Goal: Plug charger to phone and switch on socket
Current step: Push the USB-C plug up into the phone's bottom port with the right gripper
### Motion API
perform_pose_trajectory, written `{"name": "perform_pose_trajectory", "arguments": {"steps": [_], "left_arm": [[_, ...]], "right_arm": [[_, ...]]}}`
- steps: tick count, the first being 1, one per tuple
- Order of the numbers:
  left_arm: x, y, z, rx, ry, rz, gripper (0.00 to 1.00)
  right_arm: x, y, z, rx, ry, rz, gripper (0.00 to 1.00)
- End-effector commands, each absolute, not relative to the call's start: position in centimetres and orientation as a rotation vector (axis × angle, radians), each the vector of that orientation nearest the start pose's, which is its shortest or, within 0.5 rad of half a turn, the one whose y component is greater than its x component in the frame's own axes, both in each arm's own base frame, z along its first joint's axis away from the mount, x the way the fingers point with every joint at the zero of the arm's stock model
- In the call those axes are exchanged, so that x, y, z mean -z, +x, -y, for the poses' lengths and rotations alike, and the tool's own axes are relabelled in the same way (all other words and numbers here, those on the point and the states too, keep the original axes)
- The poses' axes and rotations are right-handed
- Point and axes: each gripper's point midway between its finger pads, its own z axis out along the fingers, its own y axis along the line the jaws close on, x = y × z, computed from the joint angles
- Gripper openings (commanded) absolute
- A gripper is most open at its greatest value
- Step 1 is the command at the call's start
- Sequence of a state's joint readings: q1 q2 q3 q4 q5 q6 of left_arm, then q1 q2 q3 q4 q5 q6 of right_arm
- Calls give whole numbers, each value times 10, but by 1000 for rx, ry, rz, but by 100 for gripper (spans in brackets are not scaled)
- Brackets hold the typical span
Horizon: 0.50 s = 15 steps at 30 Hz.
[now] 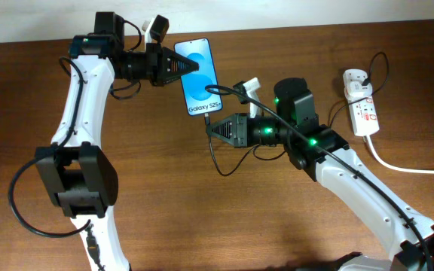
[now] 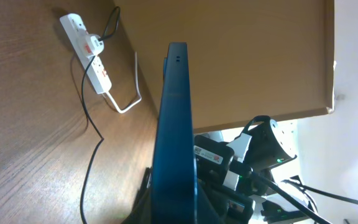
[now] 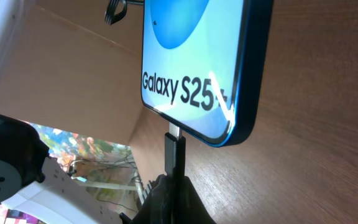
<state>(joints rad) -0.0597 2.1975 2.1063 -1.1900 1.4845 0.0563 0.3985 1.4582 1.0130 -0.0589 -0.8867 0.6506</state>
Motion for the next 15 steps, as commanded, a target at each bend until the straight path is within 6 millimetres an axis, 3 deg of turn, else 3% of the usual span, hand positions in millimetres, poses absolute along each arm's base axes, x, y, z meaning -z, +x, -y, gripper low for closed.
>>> {"name": "perform_pose_trajectory", "arguments": {"steps": [1, 15], "left_arm": [[-290, 437, 197, 1983, 427, -2099, 0], [-290, 432, 208, 1992, 459, -2102, 0]], "right_arm": [[-235, 315, -279, -1517, -340, -2210, 4], [-233, 319, -277, -1470, -358, -2198, 4]]}}
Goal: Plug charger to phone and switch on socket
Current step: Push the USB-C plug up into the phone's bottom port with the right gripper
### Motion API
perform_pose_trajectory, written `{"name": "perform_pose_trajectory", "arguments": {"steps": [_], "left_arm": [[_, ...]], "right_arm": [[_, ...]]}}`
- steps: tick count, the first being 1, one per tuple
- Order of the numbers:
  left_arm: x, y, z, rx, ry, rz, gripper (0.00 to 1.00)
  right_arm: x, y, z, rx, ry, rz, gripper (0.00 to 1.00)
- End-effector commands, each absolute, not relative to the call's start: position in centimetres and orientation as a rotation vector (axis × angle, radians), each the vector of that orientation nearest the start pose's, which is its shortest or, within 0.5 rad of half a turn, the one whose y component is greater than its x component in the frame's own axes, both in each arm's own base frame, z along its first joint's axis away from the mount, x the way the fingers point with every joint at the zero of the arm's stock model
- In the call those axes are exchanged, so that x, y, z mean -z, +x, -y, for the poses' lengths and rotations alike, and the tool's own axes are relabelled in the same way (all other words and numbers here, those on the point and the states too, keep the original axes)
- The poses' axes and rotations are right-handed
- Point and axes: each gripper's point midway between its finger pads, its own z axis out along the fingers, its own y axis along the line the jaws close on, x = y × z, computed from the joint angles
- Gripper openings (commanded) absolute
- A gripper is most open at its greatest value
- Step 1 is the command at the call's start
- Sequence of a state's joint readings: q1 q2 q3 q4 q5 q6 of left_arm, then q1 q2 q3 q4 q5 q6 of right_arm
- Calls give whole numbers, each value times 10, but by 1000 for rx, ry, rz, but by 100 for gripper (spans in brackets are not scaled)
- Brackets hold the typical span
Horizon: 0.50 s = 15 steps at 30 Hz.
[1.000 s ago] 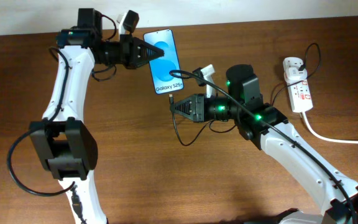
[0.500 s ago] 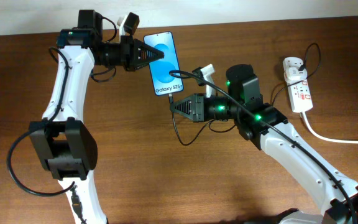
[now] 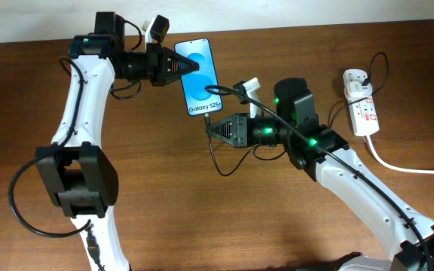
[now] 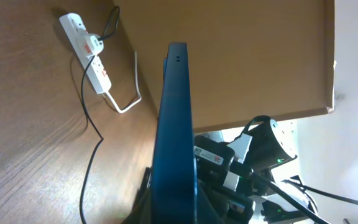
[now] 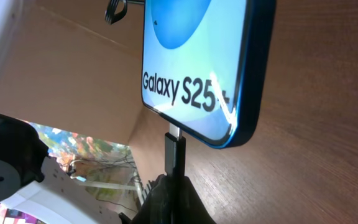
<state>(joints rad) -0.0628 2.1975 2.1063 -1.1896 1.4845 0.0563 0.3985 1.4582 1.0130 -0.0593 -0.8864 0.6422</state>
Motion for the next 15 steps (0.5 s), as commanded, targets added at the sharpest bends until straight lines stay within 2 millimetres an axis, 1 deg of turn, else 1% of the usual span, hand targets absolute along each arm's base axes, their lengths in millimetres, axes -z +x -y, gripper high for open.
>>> {"name": "perform_pose_trajectory", "arguments": {"steps": [1, 4, 8, 12, 15], "left_arm": [[-290, 432, 208, 1991, 460, -2103, 0], [-289, 432, 208, 1990, 457, -2108, 0], [-289, 432, 208, 1988, 455, -2112, 0], [-289, 432, 208, 1988, 456, -2112, 0], [-289, 432, 208, 1988, 456, -2112, 0]], "right_arm": [[-232, 319, -276, -1466, -362, -2197, 4], [-231, 321, -272, -1452, -361, -2198, 4], [-229, 328, -262, -1437, -325, -2206, 4], [-230, 332, -258, -1431, -311, -2200, 4], [-232, 334, -258, -1430, -317, -2183, 4]]}}
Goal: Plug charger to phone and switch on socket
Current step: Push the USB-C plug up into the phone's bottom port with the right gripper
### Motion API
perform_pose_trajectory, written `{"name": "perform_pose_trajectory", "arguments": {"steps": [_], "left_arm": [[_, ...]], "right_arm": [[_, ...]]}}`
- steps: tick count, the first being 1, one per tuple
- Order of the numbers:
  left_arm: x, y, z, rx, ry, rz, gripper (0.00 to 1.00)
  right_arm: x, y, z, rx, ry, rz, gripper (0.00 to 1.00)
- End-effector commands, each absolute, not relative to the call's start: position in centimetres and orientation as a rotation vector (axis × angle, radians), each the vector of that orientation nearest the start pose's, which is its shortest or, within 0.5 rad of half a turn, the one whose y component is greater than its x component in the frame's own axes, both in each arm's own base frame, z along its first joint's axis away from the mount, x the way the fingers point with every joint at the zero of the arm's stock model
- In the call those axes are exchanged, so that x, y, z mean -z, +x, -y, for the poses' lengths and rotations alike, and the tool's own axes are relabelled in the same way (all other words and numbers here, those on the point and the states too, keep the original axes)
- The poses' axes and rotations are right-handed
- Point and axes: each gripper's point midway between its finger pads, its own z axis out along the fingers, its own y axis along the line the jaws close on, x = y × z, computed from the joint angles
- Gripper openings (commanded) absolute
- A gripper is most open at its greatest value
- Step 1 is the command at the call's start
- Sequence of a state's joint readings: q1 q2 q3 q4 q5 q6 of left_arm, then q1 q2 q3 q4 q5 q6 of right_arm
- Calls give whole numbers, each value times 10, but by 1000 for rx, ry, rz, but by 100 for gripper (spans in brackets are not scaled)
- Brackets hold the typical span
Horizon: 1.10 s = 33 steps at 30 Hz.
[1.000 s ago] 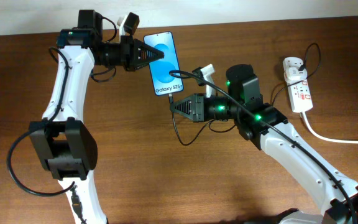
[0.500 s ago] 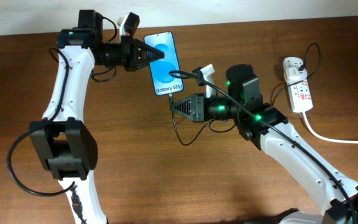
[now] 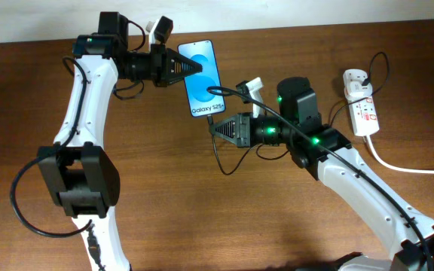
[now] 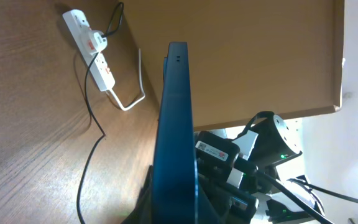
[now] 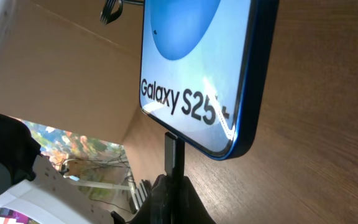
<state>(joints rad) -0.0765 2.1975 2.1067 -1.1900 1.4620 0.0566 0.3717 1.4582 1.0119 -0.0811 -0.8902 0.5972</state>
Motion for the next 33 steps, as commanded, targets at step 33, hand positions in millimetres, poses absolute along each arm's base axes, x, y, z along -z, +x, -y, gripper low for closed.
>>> {"name": "perform_pose_trajectory", "arguments": {"steps": [33], "left_arm": [[-253, 441, 200, 1747, 402, -2323, 0]], "right_arm": [[-223, 329, -256, -1428, -290, -2237, 42]]}}
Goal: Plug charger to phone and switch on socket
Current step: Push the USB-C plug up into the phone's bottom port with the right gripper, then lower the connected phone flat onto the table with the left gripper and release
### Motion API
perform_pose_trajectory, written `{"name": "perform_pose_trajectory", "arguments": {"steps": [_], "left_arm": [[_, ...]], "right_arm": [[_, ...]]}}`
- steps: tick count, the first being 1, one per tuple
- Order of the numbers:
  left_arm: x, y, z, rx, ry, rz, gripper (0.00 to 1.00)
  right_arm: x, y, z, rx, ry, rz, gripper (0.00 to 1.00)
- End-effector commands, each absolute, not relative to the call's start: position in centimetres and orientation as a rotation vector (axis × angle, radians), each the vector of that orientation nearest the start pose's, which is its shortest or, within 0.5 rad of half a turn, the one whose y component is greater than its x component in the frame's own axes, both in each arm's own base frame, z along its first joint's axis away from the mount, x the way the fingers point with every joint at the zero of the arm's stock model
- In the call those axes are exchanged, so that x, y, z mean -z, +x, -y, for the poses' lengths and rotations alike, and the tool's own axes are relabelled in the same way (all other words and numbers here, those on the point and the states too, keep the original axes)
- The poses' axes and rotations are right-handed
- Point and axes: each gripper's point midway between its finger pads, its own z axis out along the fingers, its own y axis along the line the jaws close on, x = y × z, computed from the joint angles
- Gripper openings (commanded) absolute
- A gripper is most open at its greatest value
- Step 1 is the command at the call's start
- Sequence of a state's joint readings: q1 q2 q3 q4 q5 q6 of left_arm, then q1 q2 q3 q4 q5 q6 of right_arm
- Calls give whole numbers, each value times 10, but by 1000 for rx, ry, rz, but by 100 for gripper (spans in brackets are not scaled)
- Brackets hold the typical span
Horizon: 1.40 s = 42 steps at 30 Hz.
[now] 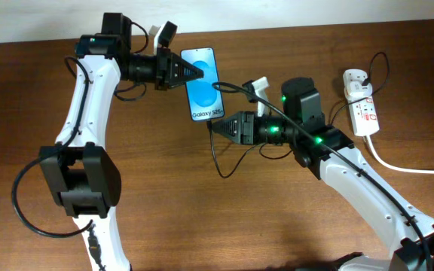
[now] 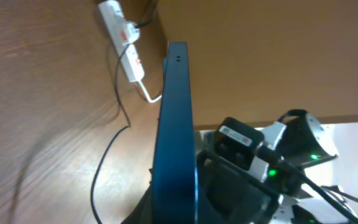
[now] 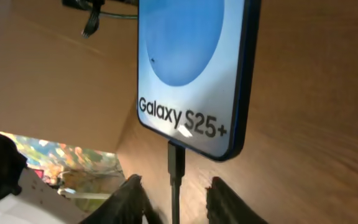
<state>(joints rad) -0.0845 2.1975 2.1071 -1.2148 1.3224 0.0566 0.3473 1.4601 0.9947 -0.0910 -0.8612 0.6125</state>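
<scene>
My left gripper [image 1: 191,72] is shut on the top end of the blue Galaxy S25+ phone [image 1: 204,84], holding it above the table with the screen up. In the left wrist view the phone [image 2: 176,124] is edge-on between that gripper's [image 2: 174,213] fingers. The black charger plug [image 3: 175,158] sits in the phone's [image 3: 194,68] bottom port. My right gripper [image 3: 178,198] is open, its fingers [image 3: 133,193] on either side of the plug without touching it. From above, the right gripper [image 1: 215,126] is just below the phone.
The white power strip [image 1: 362,102] lies at the right edge of the table with the charger's adapter plugged in; it also shows far off [image 2: 126,38]. The black cable [image 1: 218,165] loops under the phone and runs toward the strip. A white lead [image 1: 405,167] trails off right.
My right gripper has opened and let go of the charger plug, which stays in the phone's port. The left arm and the phone have shifted slightly to the right.
At first my right gripper was shut on the plug, its metal tip partly showing at the phone's port, with the left gripper holding the phone. Later the metal tip was out of sight. Now the plug hangs in the port and the right gripper is open.
</scene>
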Motion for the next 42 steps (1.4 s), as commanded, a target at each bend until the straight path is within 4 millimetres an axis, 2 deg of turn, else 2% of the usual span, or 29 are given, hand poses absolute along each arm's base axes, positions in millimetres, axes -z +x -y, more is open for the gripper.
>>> {"name": "perform_pose_trajectory", "arguments": {"steps": [1, 5, 10, 15, 23, 33, 37, 42], "left_arm": [[-246, 442, 199, 1703, 391, -2363, 0], [-225, 440, 191, 1580, 342, -2498, 0], [-211, 436, 190, 1560, 318, -2550, 0], [-187, 431, 185, 1504, 280, -2639, 0], [-163, 425, 184, 1511, 251, -2679, 0], [-116, 426, 183, 1514, 160, -2699, 0], [-96, 432, 178, 1427, 95, -2738, 0], [-82, 436, 172, 1343, 100, -2750, 0]], "right_arm": [[-220, 329, -255, -1419, -283, -2252, 43], [-209, 329, -249, -1364, -248, -2304, 47], [-204, 330, -247, -1339, -231, -2321, 48], [-195, 331, -242, -1294, -188, -2366, 49], [-181, 329, -234, -1228, -130, -2434, 52], [-172, 326, -229, -1187, -92, -2485, 52], [-170, 325, -228, -1178, -85, -2494, 52], [-168, 324, -226, -1164, -85, -2506, 52]]}}
